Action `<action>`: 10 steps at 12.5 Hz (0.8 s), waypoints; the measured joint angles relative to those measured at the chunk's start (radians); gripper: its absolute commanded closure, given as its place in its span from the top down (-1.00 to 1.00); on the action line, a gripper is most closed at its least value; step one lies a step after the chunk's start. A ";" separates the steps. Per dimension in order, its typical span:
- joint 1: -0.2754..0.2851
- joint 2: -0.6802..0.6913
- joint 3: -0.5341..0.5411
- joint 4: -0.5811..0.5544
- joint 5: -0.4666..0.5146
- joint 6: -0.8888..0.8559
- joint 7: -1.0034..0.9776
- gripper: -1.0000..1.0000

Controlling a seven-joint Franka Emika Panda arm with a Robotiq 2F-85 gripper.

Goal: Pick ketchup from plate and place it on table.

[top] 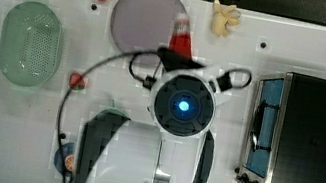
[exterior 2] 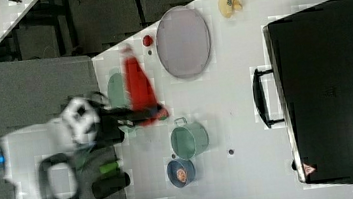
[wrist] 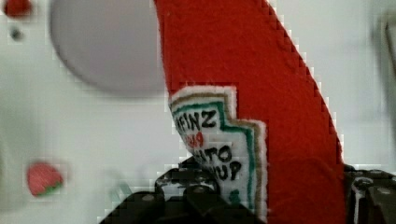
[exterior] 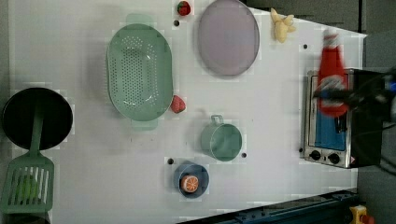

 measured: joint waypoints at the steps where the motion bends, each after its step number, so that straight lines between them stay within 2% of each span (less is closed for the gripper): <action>1: -0.001 0.020 -0.010 -0.063 0.005 0.033 0.008 0.30; 4: -0.012 0.139 -0.016 -0.203 -0.004 0.186 0.043 0.30; 8: -0.009 0.332 -0.012 -0.205 0.004 0.325 0.060 0.30; 9: -0.005 0.358 -0.013 -0.205 0.005 0.369 0.064 0.36; 10: -0.005 0.368 -0.013 -0.207 0.005 0.408 0.071 0.56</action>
